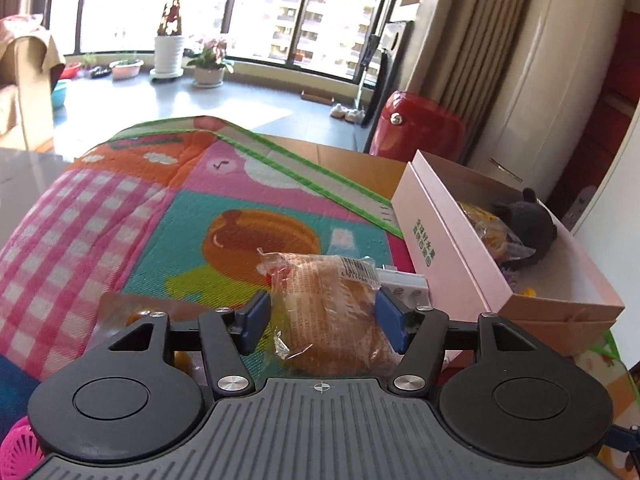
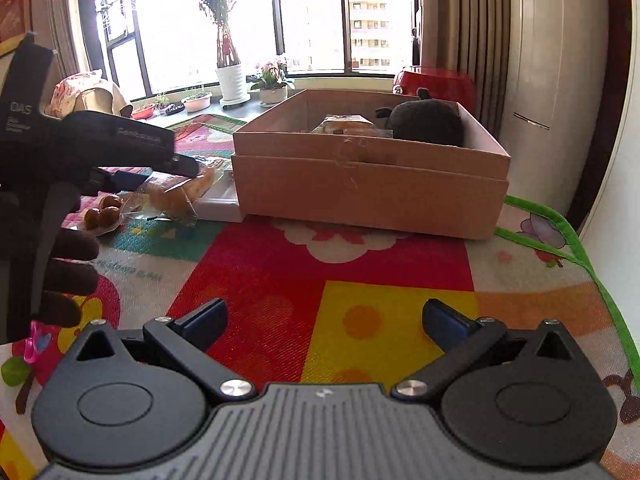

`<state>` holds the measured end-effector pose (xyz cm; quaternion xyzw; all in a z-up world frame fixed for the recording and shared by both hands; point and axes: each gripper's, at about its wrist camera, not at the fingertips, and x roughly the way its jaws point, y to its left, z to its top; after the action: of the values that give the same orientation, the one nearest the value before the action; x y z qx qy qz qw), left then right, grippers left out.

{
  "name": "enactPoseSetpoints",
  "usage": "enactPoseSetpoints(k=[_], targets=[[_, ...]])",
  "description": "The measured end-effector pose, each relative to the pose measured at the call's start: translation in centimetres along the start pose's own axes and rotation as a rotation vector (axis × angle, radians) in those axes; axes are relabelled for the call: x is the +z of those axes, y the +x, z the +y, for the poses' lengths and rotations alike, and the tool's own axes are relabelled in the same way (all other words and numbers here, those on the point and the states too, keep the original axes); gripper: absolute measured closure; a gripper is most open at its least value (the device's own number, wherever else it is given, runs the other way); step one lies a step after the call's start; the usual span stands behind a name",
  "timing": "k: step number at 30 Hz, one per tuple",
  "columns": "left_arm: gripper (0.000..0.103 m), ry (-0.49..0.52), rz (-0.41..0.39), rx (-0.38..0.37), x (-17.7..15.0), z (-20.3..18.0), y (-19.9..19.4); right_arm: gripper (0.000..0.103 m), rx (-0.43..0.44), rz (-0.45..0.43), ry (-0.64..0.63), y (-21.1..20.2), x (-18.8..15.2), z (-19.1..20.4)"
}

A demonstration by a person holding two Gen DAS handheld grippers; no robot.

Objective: Organize objects
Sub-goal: 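Grasp the brown bread bag with the left tool, then lift the brown bread bag with the left tool while right tool reaches toward the pink basket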

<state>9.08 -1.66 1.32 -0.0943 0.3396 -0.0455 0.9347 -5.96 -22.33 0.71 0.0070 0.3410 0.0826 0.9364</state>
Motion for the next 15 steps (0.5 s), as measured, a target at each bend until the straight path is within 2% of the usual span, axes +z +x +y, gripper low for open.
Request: enactPoseSetpoints(k=[3,7,8,9,15], targets=[[0.033,-0.003,0.025,-0.013,-0.2,0.0,0.8,0.0,0.002,0.016,0.007,0.3,0.1,-0.1],[0.034,-0.007,0.011,-0.035,-0.6,0.4,1.0,0.0,0.002,0.034,0.001,0.7,0.1,0.0],[0.036,0.002,0.018,-0.04,-0.5,0.5,0.9,0.0,0.002,0.041,0.002,0.8,0.1,0.0],[0.042,0.003,0.025,-0.05,-0.5,0.6,0.8,0.0,0.001,0.046,0.003,0.9,0.2,0.0],[0.046,0.002,0.046,-0.096,-0.7,1.2,-0.2,0.0,0.001,0.034,0.039,1.1,0.2,-0.3]])
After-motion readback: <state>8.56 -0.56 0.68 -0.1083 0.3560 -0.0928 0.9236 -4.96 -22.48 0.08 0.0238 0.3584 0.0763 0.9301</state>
